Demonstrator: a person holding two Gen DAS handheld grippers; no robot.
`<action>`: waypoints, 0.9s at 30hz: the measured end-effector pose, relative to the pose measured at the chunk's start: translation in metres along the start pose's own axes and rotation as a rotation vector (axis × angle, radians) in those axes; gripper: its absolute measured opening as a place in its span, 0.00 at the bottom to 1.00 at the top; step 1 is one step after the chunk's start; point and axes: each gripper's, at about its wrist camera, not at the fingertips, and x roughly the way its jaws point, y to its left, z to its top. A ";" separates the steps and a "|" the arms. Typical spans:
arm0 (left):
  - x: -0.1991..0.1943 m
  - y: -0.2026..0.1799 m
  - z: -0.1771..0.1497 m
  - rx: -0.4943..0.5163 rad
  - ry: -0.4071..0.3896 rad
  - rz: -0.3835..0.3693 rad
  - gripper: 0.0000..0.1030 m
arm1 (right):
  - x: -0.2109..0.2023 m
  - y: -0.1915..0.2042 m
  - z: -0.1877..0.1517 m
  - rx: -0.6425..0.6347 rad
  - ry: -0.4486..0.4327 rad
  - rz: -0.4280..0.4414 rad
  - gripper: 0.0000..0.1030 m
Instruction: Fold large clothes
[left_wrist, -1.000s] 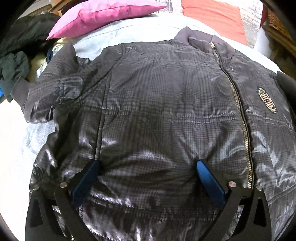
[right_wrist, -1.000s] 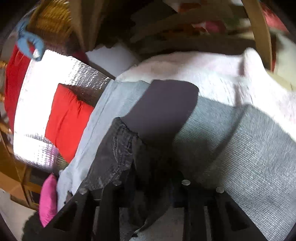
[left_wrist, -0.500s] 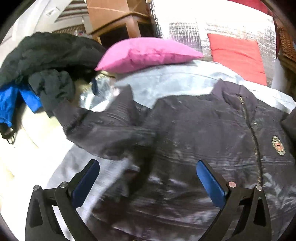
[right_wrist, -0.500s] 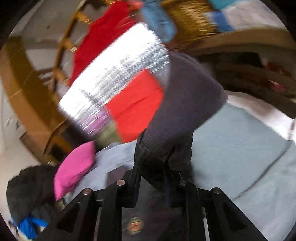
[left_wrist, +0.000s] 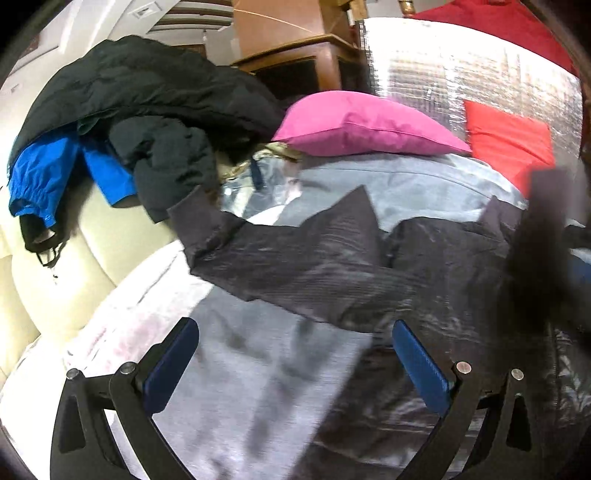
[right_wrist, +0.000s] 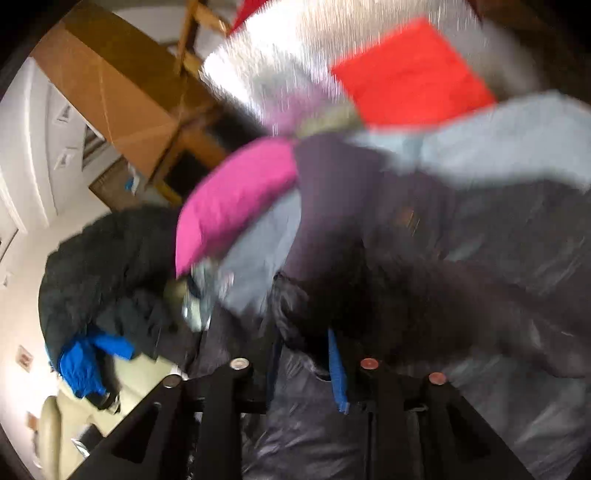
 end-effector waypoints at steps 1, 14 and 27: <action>0.001 0.004 -0.001 -0.003 0.000 0.003 1.00 | 0.011 0.001 -0.005 0.016 0.028 0.017 0.65; 0.002 -0.022 -0.001 0.003 0.049 -0.117 1.00 | -0.060 -0.070 -0.042 0.046 -0.044 -0.036 0.76; 0.006 -0.108 0.008 0.150 0.000 -0.178 1.00 | -0.116 -0.161 -0.001 0.013 -0.114 -0.314 0.51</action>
